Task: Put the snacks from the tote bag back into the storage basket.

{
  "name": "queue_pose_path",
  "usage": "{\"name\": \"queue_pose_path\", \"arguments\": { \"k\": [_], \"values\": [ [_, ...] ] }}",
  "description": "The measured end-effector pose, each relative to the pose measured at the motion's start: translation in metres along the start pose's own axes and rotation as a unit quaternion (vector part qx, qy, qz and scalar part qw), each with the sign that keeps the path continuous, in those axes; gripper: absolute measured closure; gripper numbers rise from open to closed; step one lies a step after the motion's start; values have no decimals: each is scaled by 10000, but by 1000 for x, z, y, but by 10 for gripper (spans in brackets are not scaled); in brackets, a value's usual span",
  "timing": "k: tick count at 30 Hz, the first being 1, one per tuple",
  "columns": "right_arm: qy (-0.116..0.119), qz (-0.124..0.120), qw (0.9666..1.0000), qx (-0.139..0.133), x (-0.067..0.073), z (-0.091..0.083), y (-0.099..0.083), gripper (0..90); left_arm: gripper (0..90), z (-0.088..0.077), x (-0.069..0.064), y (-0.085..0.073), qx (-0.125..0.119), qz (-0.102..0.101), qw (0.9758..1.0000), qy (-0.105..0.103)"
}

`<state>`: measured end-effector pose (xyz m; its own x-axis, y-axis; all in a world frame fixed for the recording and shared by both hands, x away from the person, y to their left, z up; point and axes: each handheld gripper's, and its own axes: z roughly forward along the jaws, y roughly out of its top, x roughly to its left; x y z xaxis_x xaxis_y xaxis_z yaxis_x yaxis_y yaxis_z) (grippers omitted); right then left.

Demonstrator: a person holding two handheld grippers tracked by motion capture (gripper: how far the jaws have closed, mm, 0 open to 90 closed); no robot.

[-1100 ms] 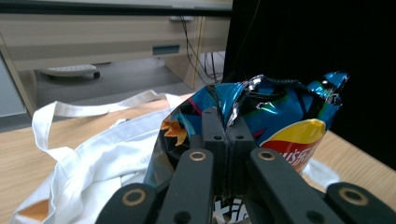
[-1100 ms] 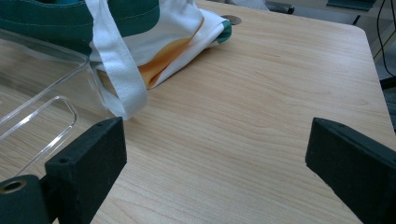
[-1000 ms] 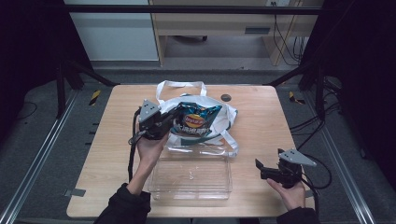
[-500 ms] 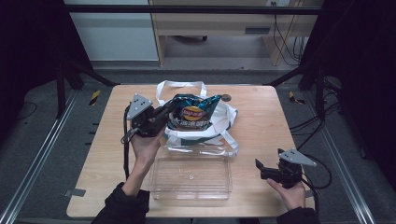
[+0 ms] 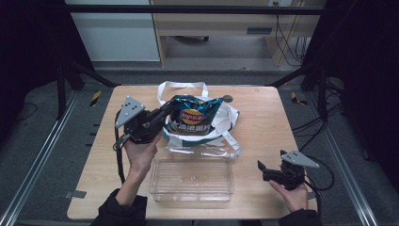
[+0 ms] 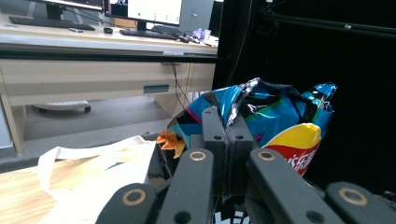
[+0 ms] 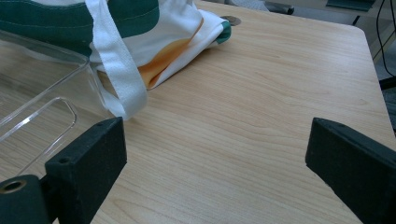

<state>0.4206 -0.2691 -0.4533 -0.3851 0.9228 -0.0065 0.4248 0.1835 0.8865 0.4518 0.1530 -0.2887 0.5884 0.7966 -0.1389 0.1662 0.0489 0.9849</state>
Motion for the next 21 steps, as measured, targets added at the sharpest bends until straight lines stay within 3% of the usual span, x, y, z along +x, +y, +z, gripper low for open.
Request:
{"name": "queue_pose_path", "arguments": {
  "k": [12, 21],
  "values": [
    [-8, -22, 10000, 4, 0, 0, 0, 58, 895, -23, -9, 1, -92, 69, 9999, -122],
    [-15, -19, 10000, 5, 0, 0, 0, 59, 895, -39, -22, -8, -50, 213, 9994, -273]
  ]
}}
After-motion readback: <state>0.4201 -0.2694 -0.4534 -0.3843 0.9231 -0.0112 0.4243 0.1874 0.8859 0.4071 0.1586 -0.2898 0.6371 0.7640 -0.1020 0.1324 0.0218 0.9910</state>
